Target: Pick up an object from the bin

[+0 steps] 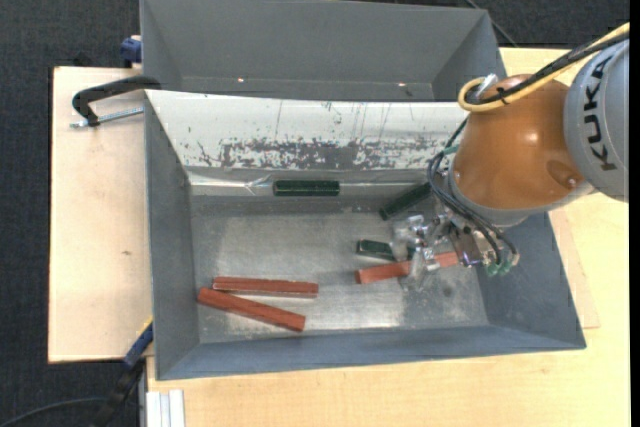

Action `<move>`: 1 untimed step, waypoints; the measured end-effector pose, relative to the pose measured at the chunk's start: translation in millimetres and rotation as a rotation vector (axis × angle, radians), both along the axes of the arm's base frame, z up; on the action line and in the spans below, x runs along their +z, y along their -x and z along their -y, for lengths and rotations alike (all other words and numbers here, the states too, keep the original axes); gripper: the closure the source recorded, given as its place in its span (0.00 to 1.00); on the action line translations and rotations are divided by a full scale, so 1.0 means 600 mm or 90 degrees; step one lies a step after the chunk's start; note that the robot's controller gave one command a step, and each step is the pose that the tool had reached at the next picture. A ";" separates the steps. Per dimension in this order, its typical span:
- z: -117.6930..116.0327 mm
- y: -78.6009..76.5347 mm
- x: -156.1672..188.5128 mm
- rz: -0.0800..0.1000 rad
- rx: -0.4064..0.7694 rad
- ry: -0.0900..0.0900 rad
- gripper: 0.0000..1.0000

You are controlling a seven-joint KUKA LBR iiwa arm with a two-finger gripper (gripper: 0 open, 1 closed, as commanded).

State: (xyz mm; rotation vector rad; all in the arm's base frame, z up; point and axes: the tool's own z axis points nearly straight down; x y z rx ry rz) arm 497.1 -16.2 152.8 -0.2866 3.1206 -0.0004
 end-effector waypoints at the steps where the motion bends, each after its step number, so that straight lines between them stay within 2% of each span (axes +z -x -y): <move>1: -0.001 -0.003 0.045 0.000 0.000 0.000 1.00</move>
Offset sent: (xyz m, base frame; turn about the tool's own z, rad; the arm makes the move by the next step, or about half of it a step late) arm 0.0000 -0.0001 0.0249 0.0000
